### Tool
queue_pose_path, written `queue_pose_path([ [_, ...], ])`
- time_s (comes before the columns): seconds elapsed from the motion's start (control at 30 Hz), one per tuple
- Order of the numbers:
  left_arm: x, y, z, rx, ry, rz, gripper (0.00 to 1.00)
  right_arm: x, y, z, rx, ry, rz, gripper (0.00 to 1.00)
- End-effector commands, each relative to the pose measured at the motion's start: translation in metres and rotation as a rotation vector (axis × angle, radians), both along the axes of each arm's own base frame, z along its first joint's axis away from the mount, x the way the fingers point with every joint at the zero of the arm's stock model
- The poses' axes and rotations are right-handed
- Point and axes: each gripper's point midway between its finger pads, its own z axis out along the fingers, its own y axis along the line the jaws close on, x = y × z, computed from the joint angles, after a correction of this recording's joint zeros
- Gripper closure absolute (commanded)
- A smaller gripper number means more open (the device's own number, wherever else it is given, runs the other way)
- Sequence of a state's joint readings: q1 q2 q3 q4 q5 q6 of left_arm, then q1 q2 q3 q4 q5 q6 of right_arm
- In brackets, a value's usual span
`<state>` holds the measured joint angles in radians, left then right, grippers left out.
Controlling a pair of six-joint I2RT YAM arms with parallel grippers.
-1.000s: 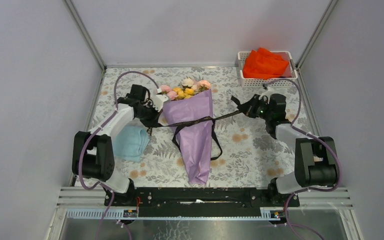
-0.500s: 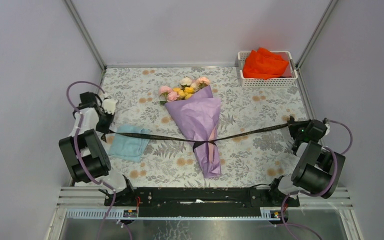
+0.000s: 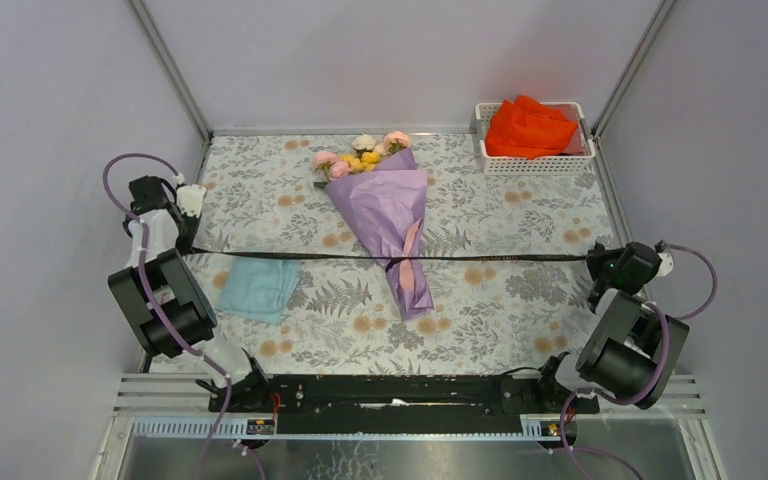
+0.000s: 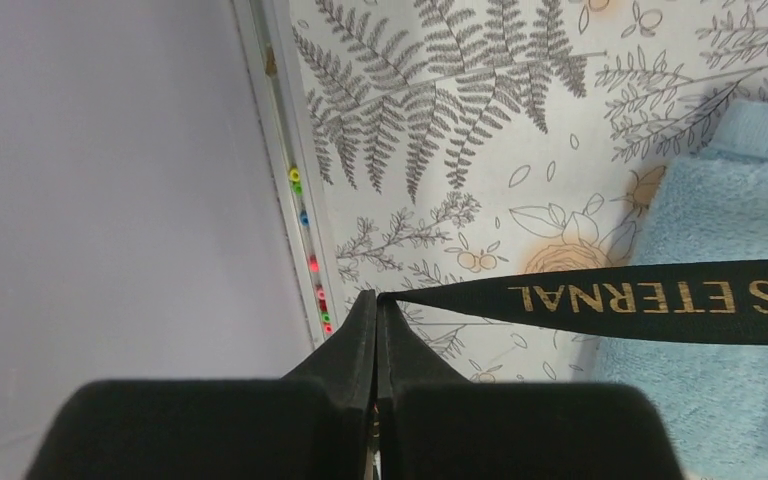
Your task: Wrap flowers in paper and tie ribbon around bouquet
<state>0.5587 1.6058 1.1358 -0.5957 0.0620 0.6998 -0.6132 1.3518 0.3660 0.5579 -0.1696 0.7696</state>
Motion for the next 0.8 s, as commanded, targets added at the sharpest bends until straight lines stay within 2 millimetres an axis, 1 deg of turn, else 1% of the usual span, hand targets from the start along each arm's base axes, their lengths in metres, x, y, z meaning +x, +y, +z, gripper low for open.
queue_pose_path([
  [0.0,0.029,-0.001,0.029,0.011,-0.1,-0.063,1.0,0.054,0.028,0.088,-0.339,-0.13,0.248,1.0],
  [0.03,0.036,-0.018,0.033,-0.011,-0.112,-0.104,1.0,0.069,0.061,0.107,-0.408,-0.158,0.365,1.0],
  [0.1,0.054,-0.061,0.044,-0.043,-0.135,-0.21,1.0,0.092,0.126,0.147,-0.512,-0.252,0.575,1.0],
  [0.13,0.067,-0.095,0.05,-0.065,-0.147,-0.29,1.0,0.099,0.156,0.164,-0.528,-0.307,0.665,1.0],
  [0.17,0.077,-0.123,0.057,-0.089,-0.157,-0.354,0.92,0.105,0.181,0.179,-0.524,-0.356,0.736,1.0],
  [0.2,0.082,-0.151,0.062,-0.119,-0.155,-0.418,0.65,0.109,0.206,0.194,-0.514,-0.407,0.808,1.0],
  [0.23,0.087,-0.183,0.069,-0.144,-0.153,-0.492,0.46,0.111,0.235,0.205,-0.499,-0.447,0.891,1.0],
  [0.27,0.089,-0.217,0.078,-0.171,-0.151,-0.573,0.35,0.113,0.259,0.214,-0.491,-0.48,0.964,1.0],
  [0.3,0.085,-0.254,0.086,-0.209,-0.147,-0.667,0.29,0.113,0.283,0.222,-0.481,-0.511,1.032,1.0],
  [0.33,0.078,-0.293,0.096,-0.248,-0.151,-0.767,0.25,0.114,0.302,0.228,-0.469,-0.534,1.089,1.0],
  [0.37,0.068,-0.329,0.105,-0.291,-0.156,-0.866,0.22,0.115,0.318,0.238,-0.456,-0.564,1.137,1.0],
  [0.4,0.052,-0.367,0.112,-0.322,-0.157,-0.987,0.2,0.118,0.331,0.245,-0.435,-0.586,1.177,1.0],
  [0.43,0.032,-0.401,0.117,-0.345,-0.152,-1.114,0.19,0.119,0.341,0.257,-0.416,-0.615,1.212,1.0],
  [0.47,0.008,-0.429,0.117,-0.367,-0.138,-1.242,0.18,0.121,0.349,0.272,-0.399,-0.649,1.236,1.0],
  [0.5,-0.018,-0.452,0.115,-0.384,-0.118,-1.376,0.16,0.122,0.354,0.285,-0.386,-0.678,1.257,1.0],
  [0.53,-0.042,-0.469,0.111,-0.412,-0.082,-1.485,0.15,0.123,0.359,0.302,-0.381,-0.714,1.272,1.0],
  [0.57,-0.061,-0.485,0.107,-0.441,-0.045,-1.57,0.13,0.125,0.363,0.315,-0.376,-0.739,1.285,1.0],
  [0.6,-0.073,-0.499,0.103,-0.461,-0.017,-1.624,0.12,0.124,0.368,0.328,-0.376,-0.765,1.305,1.0],
  [0.63,-0.079,-0.512,0.098,-0.456,-0.011,-1.662,0.11,0.124,0.374,0.34,-0.379,-0.786,1.322,1.0],
  [0.67,-0.082,-0.524,0.089,-0.436,-0.007,-1.699,0.09,0.124,0.379,0.348,-0.382,-0.796,1.336,1.0],
  [0.77,-0.077,-0.553,0.064,-0.331,-0.04,-1.764,0.04,0.121,0.394,0.372,-0.41,-0.834,1.364,1.0],
])
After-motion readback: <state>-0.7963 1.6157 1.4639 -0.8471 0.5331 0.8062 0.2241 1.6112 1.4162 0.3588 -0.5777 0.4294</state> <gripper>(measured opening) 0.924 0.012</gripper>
